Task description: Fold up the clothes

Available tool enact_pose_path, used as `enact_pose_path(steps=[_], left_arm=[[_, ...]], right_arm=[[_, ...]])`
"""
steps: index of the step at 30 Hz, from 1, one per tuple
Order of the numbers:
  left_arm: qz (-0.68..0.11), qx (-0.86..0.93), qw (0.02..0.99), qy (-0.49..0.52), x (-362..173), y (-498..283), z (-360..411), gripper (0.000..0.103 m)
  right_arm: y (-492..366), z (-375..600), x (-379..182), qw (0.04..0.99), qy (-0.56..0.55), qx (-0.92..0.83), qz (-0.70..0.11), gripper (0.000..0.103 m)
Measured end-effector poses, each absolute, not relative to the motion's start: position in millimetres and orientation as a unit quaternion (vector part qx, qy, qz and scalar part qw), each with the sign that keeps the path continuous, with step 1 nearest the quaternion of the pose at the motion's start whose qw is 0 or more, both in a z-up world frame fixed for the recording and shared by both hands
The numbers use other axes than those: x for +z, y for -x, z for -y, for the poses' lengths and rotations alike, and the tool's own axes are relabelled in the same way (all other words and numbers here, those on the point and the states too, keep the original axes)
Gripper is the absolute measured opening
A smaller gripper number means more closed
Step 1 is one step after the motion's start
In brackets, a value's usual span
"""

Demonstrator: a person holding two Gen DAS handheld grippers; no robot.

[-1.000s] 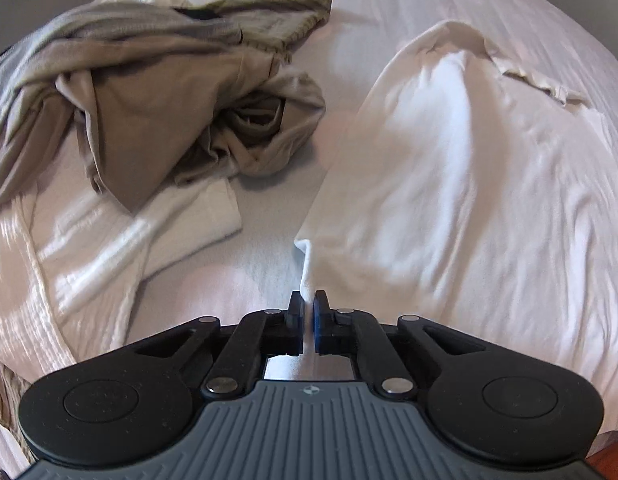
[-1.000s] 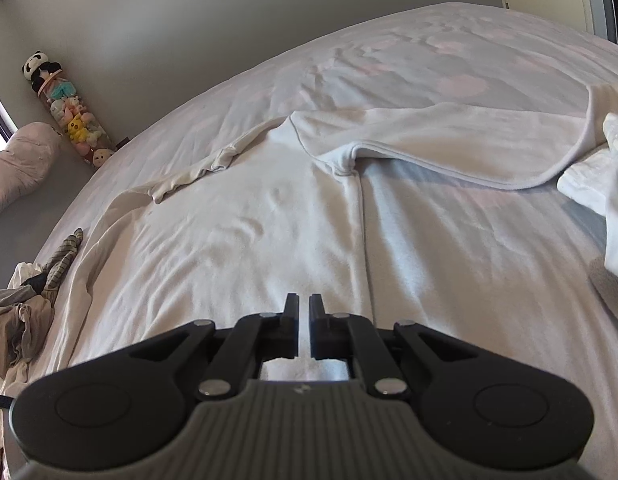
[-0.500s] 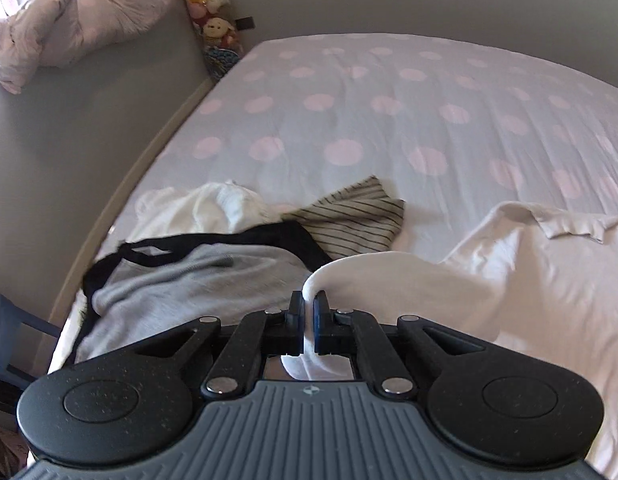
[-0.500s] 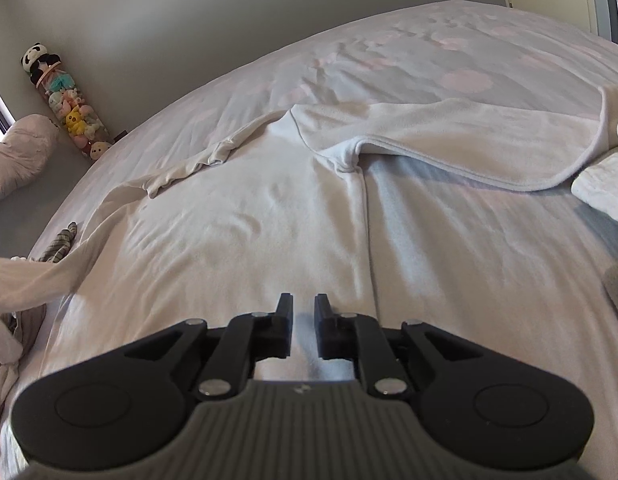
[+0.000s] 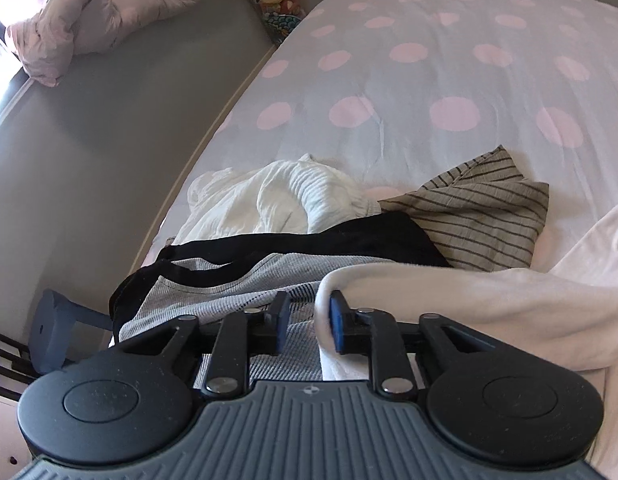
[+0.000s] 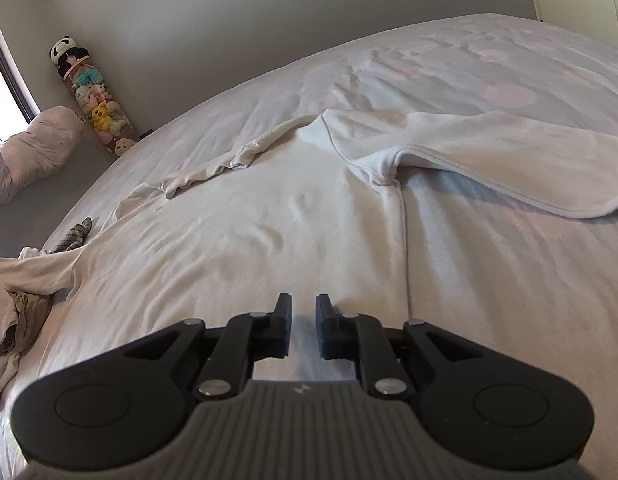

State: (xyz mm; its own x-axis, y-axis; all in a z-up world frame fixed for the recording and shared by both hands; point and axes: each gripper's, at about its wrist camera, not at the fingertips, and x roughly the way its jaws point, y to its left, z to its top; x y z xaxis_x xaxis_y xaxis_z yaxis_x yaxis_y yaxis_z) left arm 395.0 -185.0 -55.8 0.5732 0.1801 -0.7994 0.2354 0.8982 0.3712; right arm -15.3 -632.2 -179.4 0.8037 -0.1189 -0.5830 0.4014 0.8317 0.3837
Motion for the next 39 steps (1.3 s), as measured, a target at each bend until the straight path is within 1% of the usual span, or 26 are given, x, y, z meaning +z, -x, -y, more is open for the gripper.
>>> enact_pose_path(steps=[1,3,5,6,9,11,14,17,20,23,25,26,27,33,39], left_arm=[[-0.457,-0.033,0.859,-0.227,-57,-390,195,0.023],[-0.449,-0.068,0.861,-0.231,-58,-380,215,0.027],[-0.439,-0.103,0.861,-0.234,-59,-370,234,0.042],[-0.434,-0.12,0.861,-0.235,-60,-365,244,0.042],[-0.419,-0.171,0.859,-0.24,-62,-350,274,0.041],[-0.407,-0.206,0.856,-0.242,-63,-340,293,0.031],[-0.39,-0.256,0.85,-0.245,-65,-326,323,0.031],[-0.396,-0.28,0.836,-0.256,-95,-323,361,0.031],[-0.403,-0.303,0.822,-0.267,-126,-320,400,0.027],[-0.409,-0.316,0.811,-0.276,-154,-322,436,0.025],[-0.411,-0.309,0.811,-0.278,-168,-331,456,0.025],[-0.408,-0.305,0.815,-0.278,-172,-335,463,0.025],[-0.404,-0.3,0.818,-0.278,-175,-340,471,0.024],[-0.394,-0.281,0.834,-0.266,-174,-371,501,0.023],[-0.397,-0.229,0.871,-0.179,-164,-399,513,0.022]], right_arm=[[14,632,-179,0.918,-0.248,-0.141,-0.277,0.016],[13,631,-178,0.922,-0.239,-0.142,-0.27,0.017],[10,628,-175,0.927,-0.229,-0.142,-0.262,0.017],[9,626,-174,0.93,-0.219,-0.142,-0.258,0.017],[2,618,-170,0.939,-0.185,-0.141,-0.253,0.017],[-4,618,-170,0.94,-0.175,-0.144,-0.254,0.016],[-15,620,-171,0.942,-0.161,-0.15,-0.252,0.016],[-22,624,-173,0.943,-0.163,-0.153,-0.247,0.016],[-25,629,-178,0.941,-0.175,-0.153,-0.246,0.016],[-24,636,-183,0.937,-0.197,-0.156,-0.244,0.017],[-25,638,-186,0.935,-0.208,-0.156,-0.242,0.021],[-26,639,-188,0.934,-0.21,-0.155,-0.242,0.025],[-27,640,-189,0.934,-0.212,-0.153,-0.242,0.026],[-33,643,-191,0.936,-0.224,-0.14,-0.235,0.029],[-33,649,-192,0.932,-0.244,-0.138,-0.23,0.029]])
